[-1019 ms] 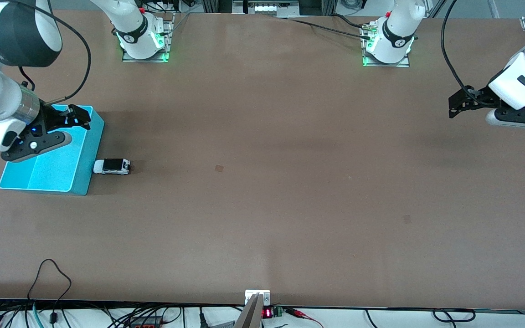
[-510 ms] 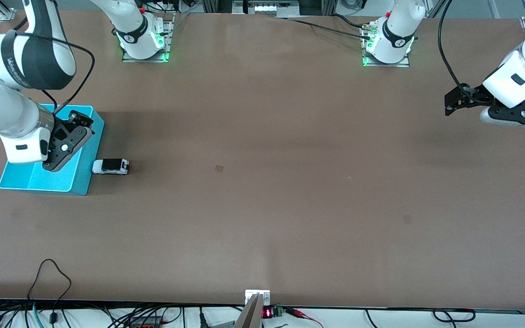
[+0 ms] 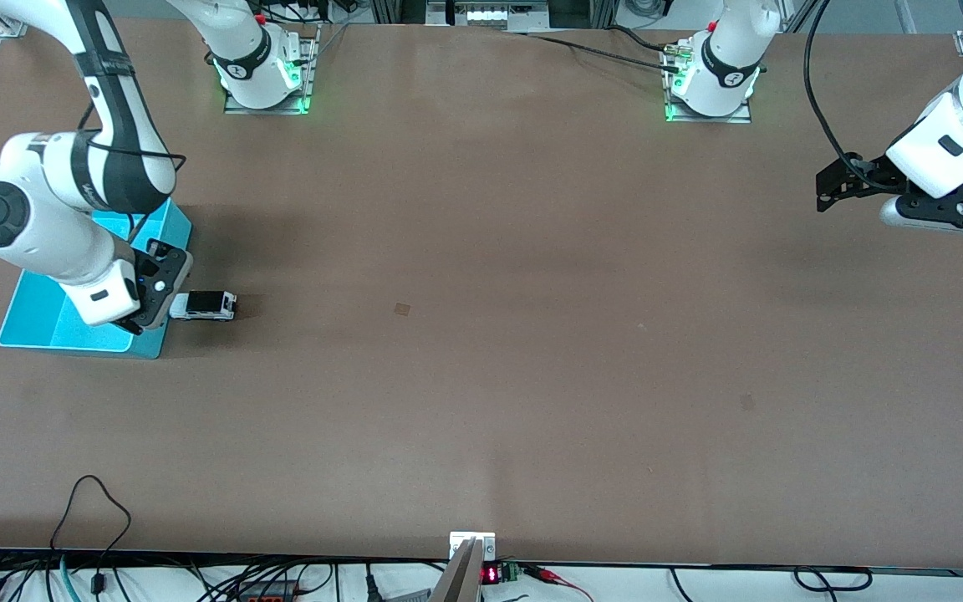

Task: Wind and store white jeep toy
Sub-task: 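Reach the right gripper to the rolled jeep and grasp it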

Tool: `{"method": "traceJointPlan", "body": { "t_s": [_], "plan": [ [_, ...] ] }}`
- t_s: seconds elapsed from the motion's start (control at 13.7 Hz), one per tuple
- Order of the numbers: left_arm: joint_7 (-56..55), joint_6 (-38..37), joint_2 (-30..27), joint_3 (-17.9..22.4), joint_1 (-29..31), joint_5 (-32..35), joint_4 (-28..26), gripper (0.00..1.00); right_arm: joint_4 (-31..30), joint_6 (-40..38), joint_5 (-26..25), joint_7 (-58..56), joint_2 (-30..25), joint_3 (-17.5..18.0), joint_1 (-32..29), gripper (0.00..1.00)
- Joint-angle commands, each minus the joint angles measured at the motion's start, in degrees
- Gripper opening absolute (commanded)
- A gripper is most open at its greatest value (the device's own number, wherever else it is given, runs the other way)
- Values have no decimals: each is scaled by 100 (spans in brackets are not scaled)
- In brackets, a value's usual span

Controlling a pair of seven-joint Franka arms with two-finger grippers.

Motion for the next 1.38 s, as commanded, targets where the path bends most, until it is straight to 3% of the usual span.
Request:
{"method": "traceJointPlan", "body": {
  "t_s": [0.0,0.29,0.8,0.87,0.95,1.02,1.09,1.16,1.31],
  "plan": [
    [-71,-104,-51,-34,-3,102,63,100,-790,1175,-52,-367,10,58,-82,100],
    [-80,-104,-42,-34,-12,93,89,100,-951,1751,-52,-623,537,58,-285,100],
    [-71,-104,-42,-25,-3,84,89,100,-1276,2138,-34,-623,599,58,-355,100],
    [-80,-113,-42,-25,-3,84,89,100,-1267,2138,-43,-632,599,67,-355,89],
    [-80,-113,-42,-25,-3,84,89,100,-1267,2112,-43,-745,599,58,-346,50],
    [-63,-131,-51,-25,-3,84,89,100,-1267,2103,-43,-816,599,58,-355,24],
    [-19,-270,-51,-25,14,75,98,100,-1267,2103,-34,-825,599,58,-355,9],
    [-27,-324,-42,-25,14,67,106,100,-1267,2094,-34,-834,582,58,-355,1],
    [-36,-333,-42,-25,14,66,107,100,-1215,2077,-34,-843,529,67,-346,0]
  ]
}}
